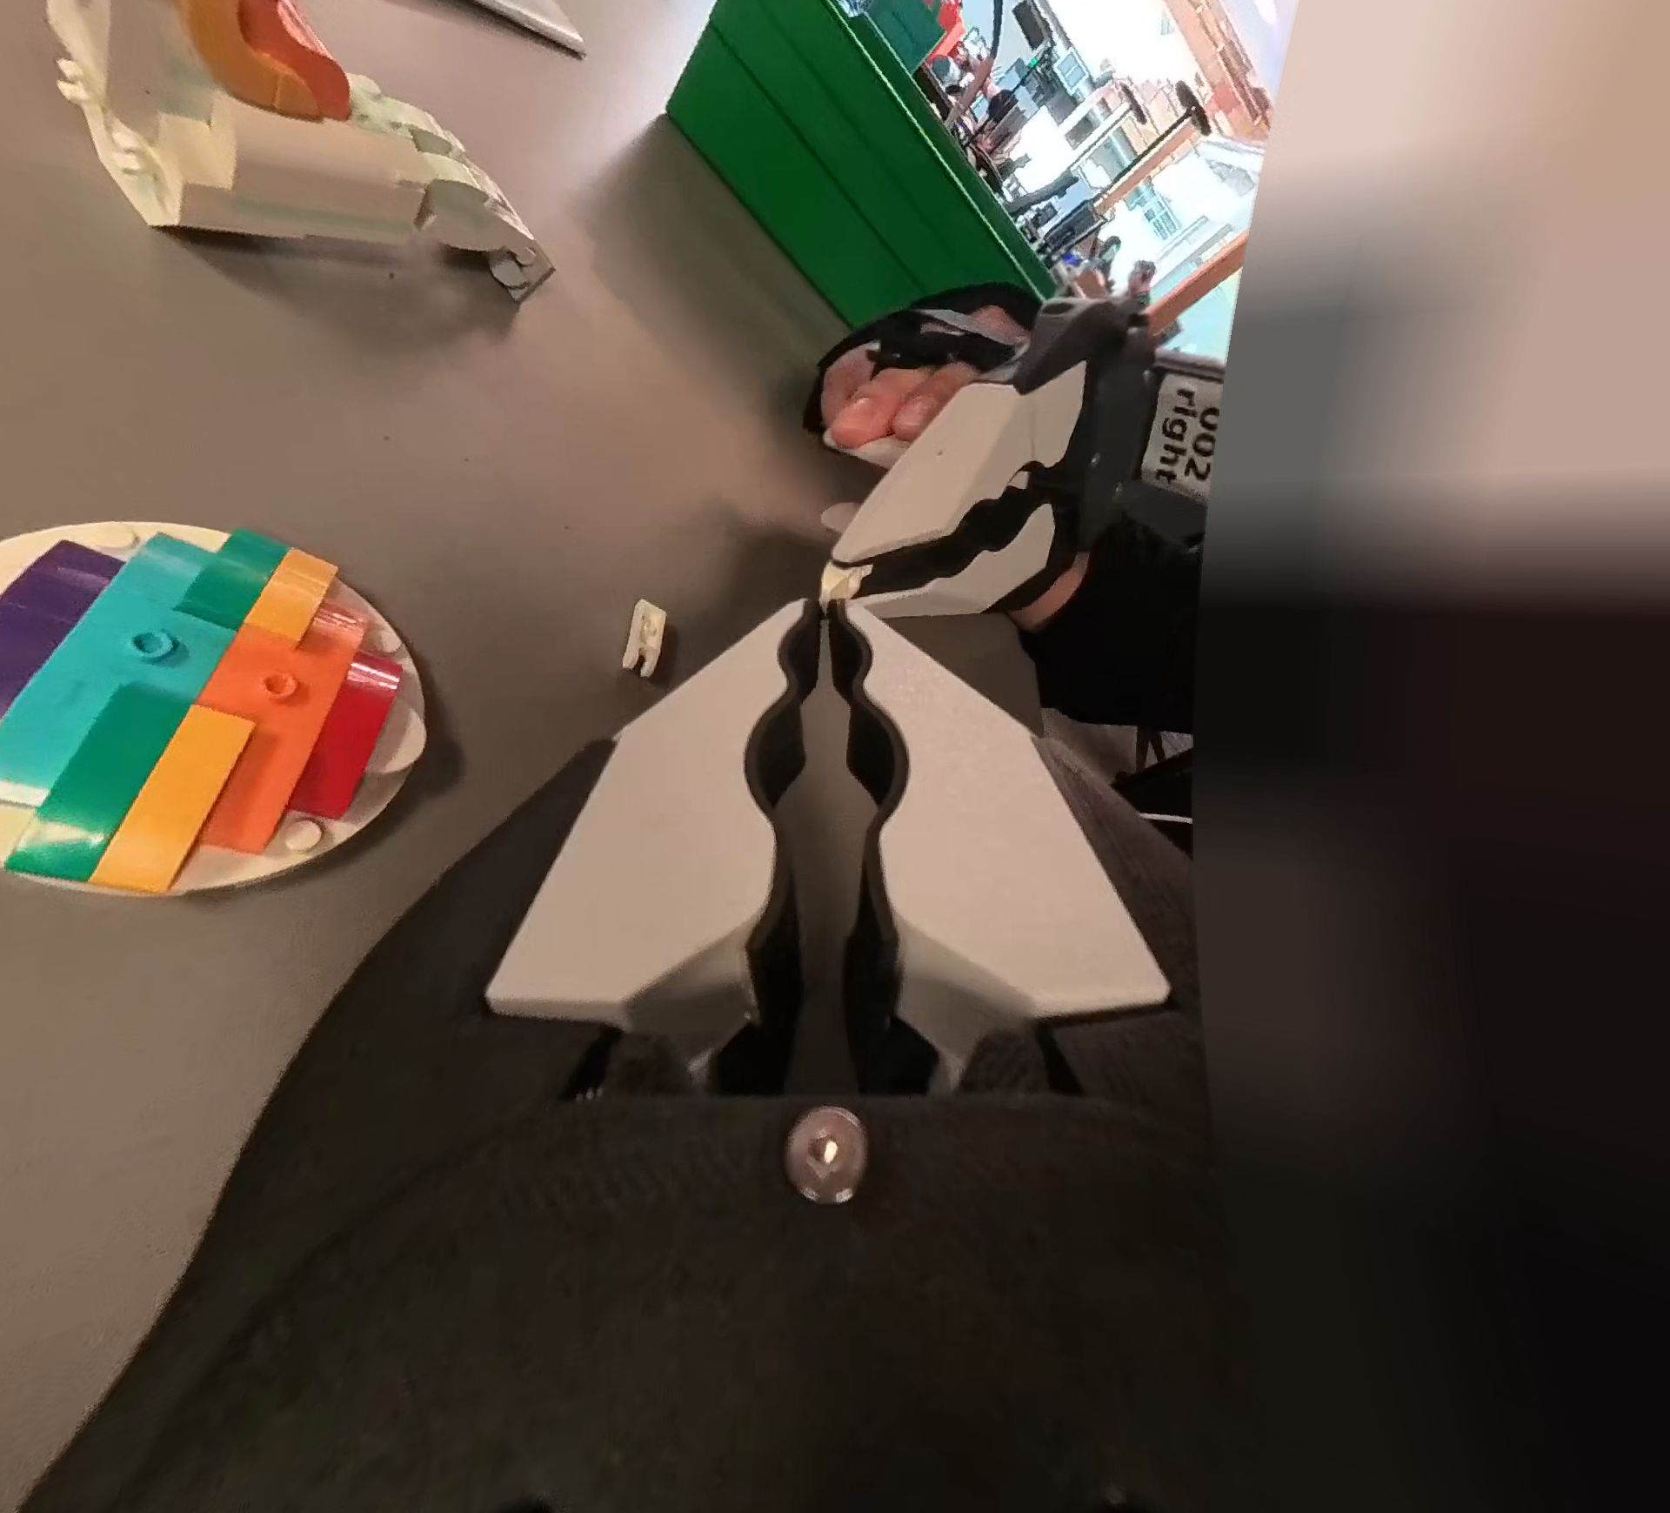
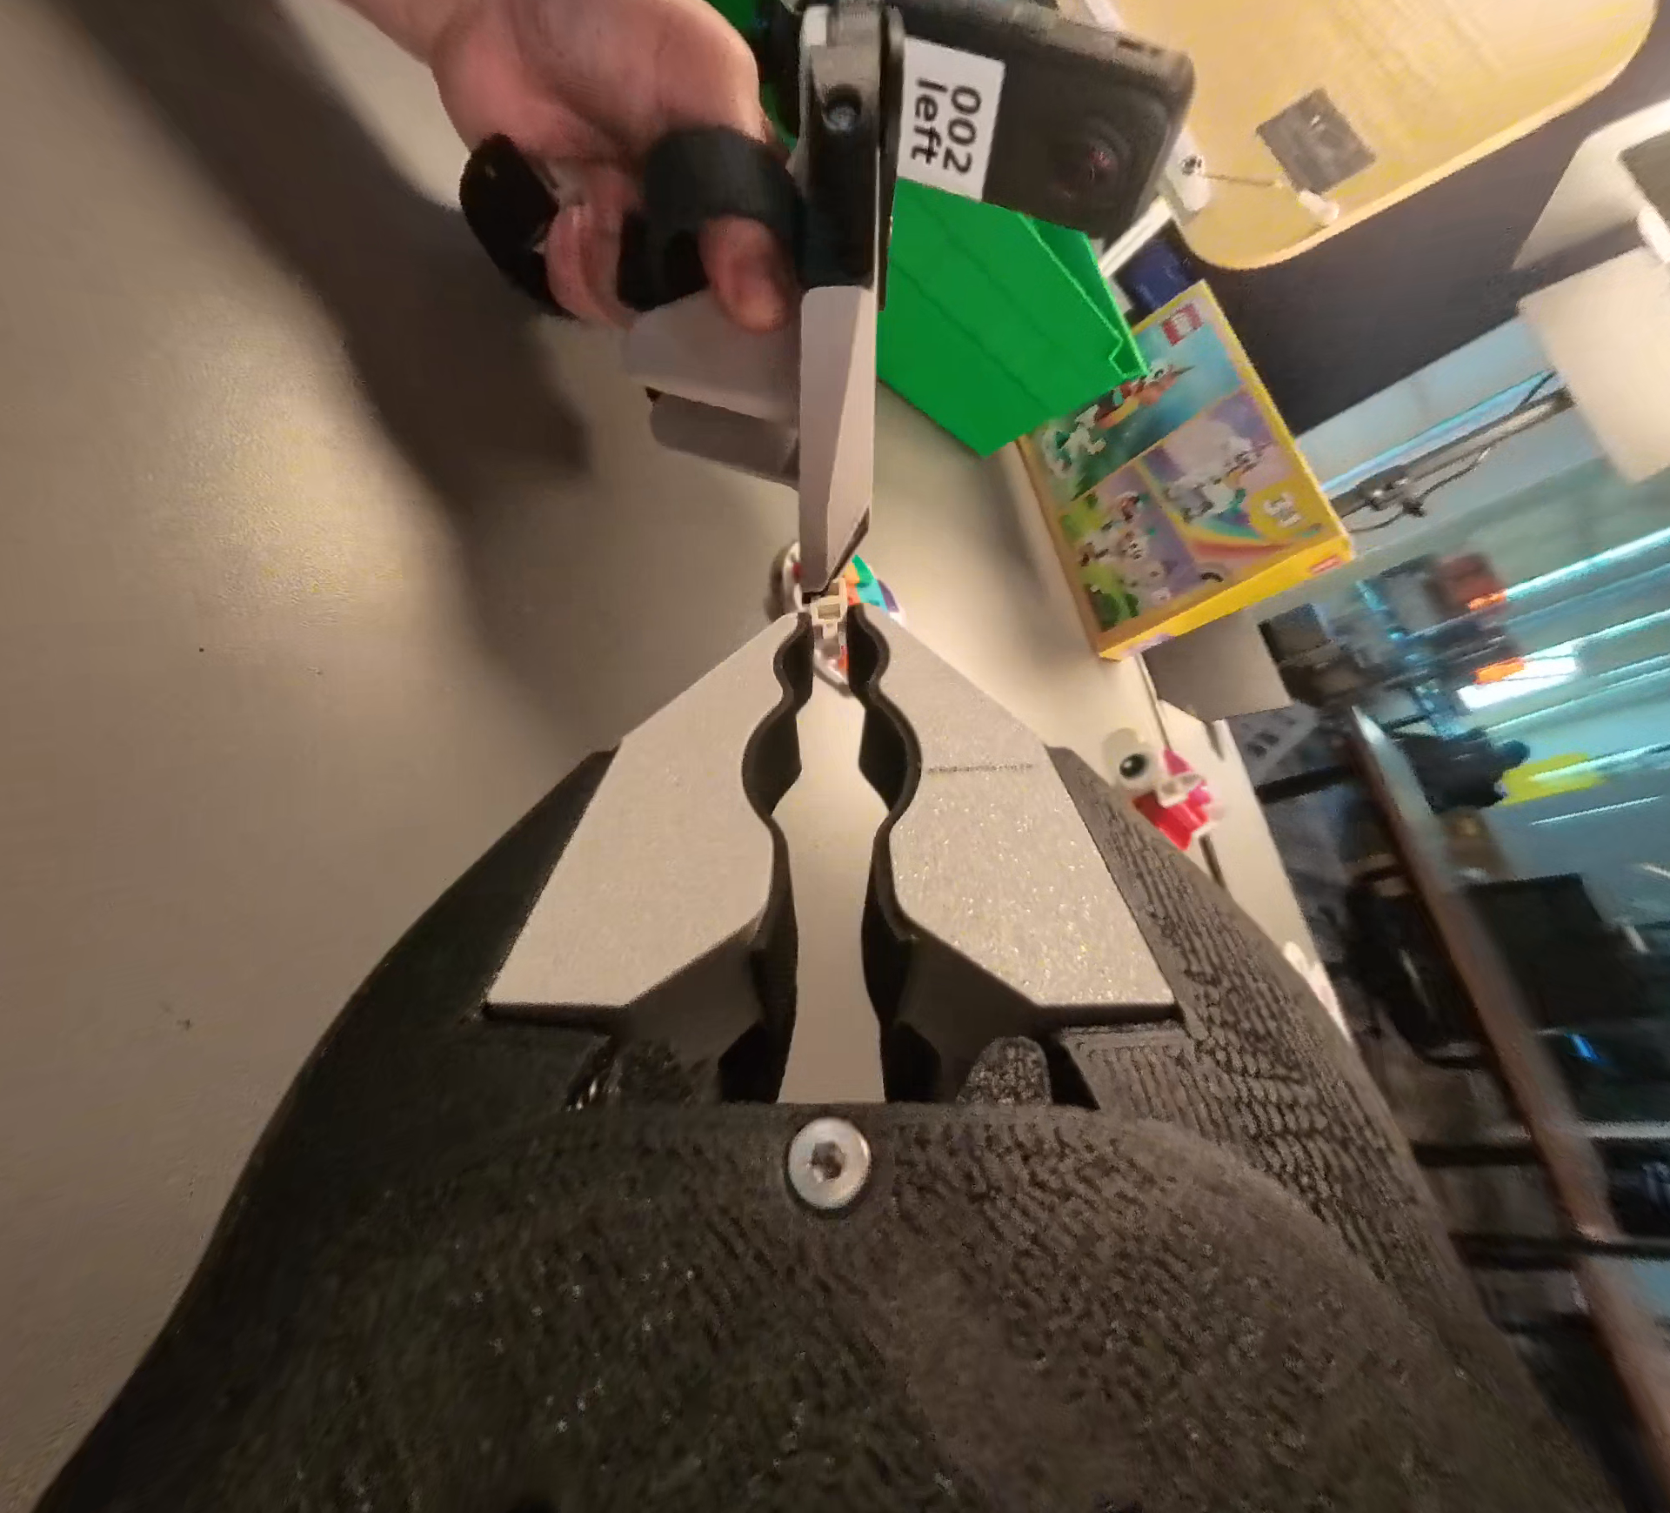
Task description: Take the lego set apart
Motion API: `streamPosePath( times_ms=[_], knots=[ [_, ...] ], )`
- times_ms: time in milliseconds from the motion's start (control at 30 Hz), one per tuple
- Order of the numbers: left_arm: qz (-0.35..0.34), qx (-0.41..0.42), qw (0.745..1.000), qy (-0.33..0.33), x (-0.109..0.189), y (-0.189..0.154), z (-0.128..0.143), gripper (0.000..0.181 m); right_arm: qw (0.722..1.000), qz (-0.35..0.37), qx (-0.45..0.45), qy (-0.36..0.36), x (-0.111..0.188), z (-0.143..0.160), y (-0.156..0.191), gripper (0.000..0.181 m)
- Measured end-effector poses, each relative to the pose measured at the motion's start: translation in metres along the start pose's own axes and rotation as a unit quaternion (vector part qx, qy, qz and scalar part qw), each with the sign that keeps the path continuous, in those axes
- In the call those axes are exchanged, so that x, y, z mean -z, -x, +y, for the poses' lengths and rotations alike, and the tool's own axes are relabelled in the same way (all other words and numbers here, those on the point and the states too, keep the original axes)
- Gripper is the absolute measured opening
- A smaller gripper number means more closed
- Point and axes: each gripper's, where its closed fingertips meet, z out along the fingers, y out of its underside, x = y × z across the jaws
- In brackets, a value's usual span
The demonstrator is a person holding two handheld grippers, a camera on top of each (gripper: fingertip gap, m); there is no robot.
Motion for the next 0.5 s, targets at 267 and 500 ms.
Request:
streamPosePath(
  times_ms=[267, 500],
  knots=[
    [0.019, -0.023, 1.000, -0.009, 0.001, -0.010, -0.005, 0.001, 0.949, -0.109, -0.277, -0.104, 0.006, -0.008, -0.007, 0.005],
    [-0.048, -0.077, 0.996, 0.003, 0.000, -0.001, -0.004, 0.000, 0.892, -0.171, -0.384, -0.166, 0.018, -0.019, -0.013, 0.005]
  ],
)
